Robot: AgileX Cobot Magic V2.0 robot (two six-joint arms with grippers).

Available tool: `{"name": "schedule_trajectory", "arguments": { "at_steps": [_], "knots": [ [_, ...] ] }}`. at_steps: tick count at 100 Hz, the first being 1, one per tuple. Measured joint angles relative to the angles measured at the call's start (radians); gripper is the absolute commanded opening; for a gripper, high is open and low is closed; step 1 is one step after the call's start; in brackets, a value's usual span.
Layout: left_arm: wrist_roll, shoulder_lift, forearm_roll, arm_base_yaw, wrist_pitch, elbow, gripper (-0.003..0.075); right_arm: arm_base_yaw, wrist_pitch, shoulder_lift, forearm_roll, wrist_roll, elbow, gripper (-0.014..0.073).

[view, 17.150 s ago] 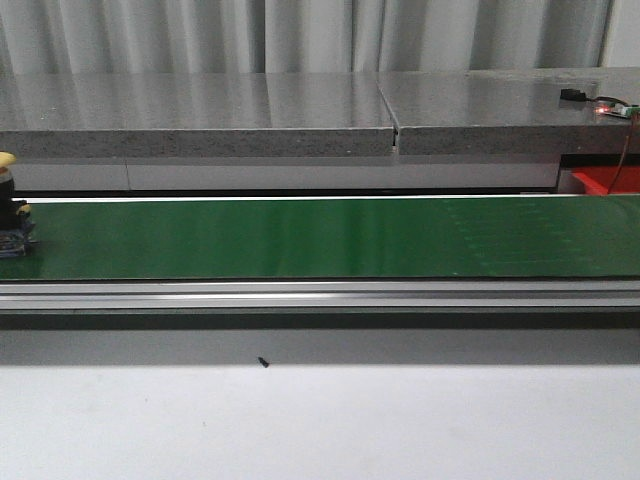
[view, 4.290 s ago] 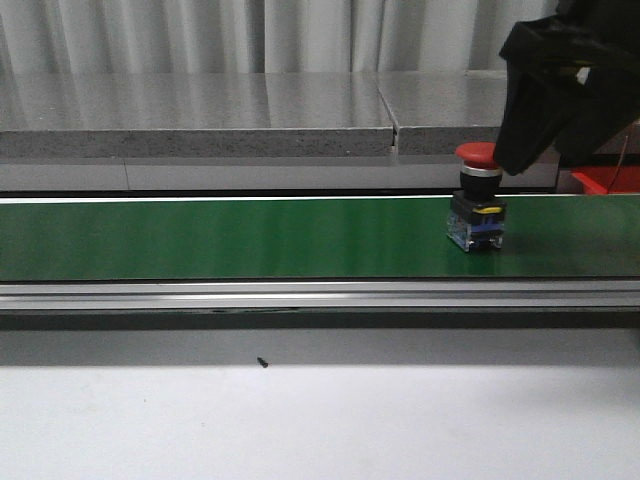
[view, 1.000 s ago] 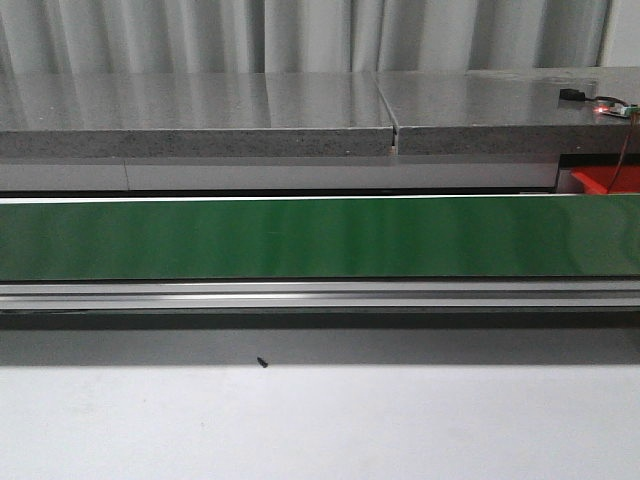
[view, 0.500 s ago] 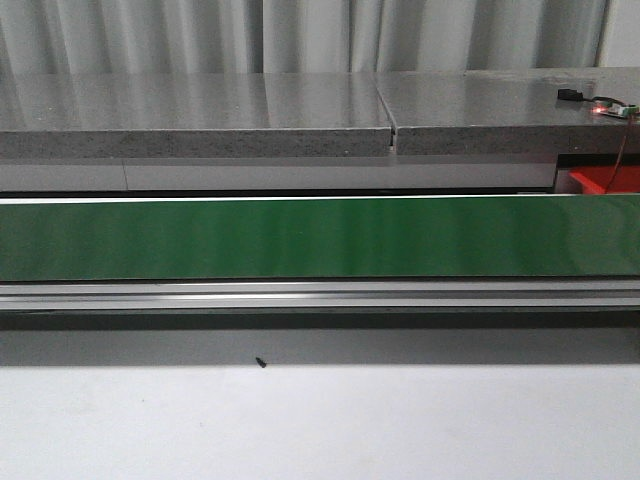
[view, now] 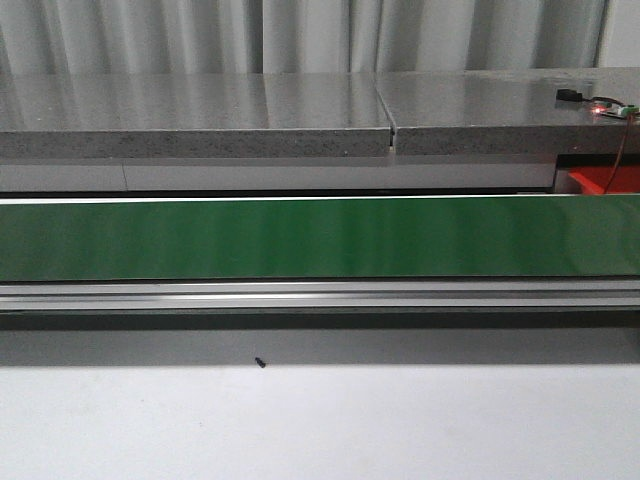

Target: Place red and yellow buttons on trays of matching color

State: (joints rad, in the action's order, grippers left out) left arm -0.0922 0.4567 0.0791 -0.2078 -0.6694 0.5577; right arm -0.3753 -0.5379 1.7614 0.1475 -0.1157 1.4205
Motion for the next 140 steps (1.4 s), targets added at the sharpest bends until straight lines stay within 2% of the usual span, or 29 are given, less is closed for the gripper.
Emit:
{"name": "schedule_trajectory", "arguments": {
  "at_steps": [11, 20, 43, 64, 111, 140],
  "knots": [
    [0.0, 0.0, 0.0, 0.0, 0.0, 0.0, -0.0019, 0.058, -0.004, -0.042, 0.006, -0.009, -0.006, -0.0011],
    [0.0, 0.0, 0.0, 0.0, 0.0, 0.0, -0.0019, 0.117, -0.005, -0.074, 0.008, -0.011, -0.019, -0.0074],
    [0.0, 0.0, 0.0, 0.0, 0.0, 0.0, -0.0019, 0.267, -0.009, -0.149, 0.013, -0.017, -0.073, -0.0067],
    [0.0, 0.0, 0.0, 0.0, 0.0, 0.0, -0.0019, 0.345, -0.008, -0.226, 0.015, -0.017, -0.14, -0.0067],
    [0.0, 0.0, 0.0, 0.0, 0.0, 0.0, -0.0019, 0.357, 0.047, -0.501, 0.057, -0.017, -0.357, -0.0067],
    [0.0, 0.0, 0.0, 0.0, 0.0, 0.0, -0.0019, 0.357, 0.135, -0.649, 0.06, -0.017, -0.475, -0.0067]
  ]
}}
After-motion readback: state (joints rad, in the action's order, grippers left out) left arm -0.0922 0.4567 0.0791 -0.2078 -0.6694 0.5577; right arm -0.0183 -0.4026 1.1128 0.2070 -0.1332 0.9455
